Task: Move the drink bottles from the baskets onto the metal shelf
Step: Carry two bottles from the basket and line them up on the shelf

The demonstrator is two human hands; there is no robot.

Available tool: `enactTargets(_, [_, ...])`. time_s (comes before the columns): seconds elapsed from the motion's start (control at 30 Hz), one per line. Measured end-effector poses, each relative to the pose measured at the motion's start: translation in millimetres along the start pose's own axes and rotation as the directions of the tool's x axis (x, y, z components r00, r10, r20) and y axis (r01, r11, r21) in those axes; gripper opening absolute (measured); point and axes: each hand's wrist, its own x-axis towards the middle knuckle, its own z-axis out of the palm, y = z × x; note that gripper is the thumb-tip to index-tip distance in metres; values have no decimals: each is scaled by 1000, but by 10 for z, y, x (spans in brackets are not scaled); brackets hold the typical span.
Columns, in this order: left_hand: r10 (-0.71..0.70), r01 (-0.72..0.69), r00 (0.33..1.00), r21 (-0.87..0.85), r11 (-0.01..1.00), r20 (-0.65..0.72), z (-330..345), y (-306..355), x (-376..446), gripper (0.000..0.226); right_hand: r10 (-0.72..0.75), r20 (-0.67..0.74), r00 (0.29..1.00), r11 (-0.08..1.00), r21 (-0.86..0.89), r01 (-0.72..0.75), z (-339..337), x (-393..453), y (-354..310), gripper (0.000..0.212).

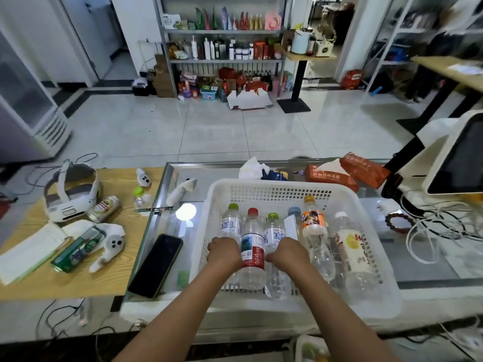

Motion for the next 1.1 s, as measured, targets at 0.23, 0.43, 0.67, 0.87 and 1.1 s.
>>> enactTargets(0.23, [-124,119,992,-128,985,-37,143,81,30,72,67,103,992,980,-196,-46,88,-11,-131,35])
enactTargets(0.43, [-85,88,996,-298,951,22,202,2,102,76,98,119,988,990,90,-109,198,-26,-26,56])
enactTargets(0.67, [-85,86,996,-220,972,16,113,-17,204,87,146,18,989,912,386,-141,214,-84,237,46])
enactTargets(0.87, [-124,143,989,-343,928,78,167,4,219,76,201,-47,978,868,472,-155,220,-101,275,43])
enactTargets(1.1, [-19,32,999,-400,916,38,62,-40,61,75,184,-143,973,808,585,-67,121,-230,238,16])
